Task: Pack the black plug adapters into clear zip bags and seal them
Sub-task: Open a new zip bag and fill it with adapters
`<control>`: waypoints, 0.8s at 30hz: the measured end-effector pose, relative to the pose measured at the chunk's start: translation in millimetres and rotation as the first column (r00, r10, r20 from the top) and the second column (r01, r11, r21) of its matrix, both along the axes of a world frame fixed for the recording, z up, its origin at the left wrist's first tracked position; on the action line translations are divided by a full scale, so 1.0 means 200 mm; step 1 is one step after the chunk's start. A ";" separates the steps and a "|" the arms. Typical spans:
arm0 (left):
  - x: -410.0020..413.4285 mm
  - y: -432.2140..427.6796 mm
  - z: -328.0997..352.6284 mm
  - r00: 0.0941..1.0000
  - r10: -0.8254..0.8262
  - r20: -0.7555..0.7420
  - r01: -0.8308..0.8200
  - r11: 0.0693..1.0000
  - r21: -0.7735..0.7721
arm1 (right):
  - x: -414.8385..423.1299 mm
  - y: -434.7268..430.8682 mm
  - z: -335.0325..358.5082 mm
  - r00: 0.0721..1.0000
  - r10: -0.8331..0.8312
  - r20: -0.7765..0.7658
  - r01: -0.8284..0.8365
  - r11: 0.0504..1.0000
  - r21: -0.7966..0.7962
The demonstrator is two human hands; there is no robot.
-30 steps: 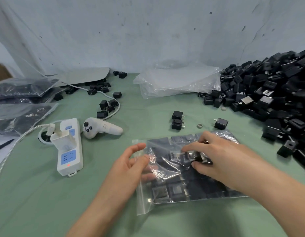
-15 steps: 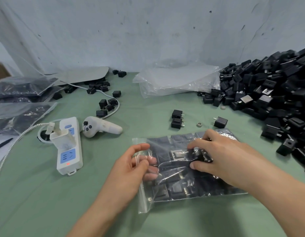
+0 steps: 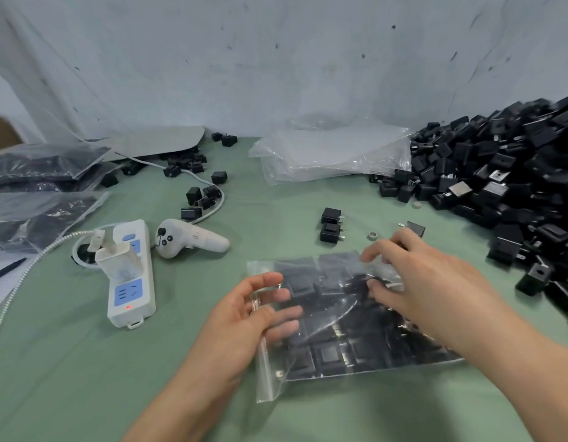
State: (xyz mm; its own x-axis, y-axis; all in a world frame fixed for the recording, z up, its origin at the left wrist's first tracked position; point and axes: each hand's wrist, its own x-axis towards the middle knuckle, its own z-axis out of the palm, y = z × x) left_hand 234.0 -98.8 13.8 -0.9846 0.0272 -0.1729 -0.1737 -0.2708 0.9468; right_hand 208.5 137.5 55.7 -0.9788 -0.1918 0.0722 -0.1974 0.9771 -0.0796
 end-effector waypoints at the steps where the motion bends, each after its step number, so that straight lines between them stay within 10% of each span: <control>1: 0.00 0.00 0.00 1.000 0.000 0.005 0.000 1.000 0.006 | 0.00 0.00 0.00 1.000 -0.010 0.005 0.010 1.000 -0.001; 24: -0.01 -0.01 -0.02 1.000 -0.001 -0.011 -0.001 0.976 -0.216 | 0.05 -0.19 -0.11 0.972 0.076 -0.220 -0.110 0.983 -0.145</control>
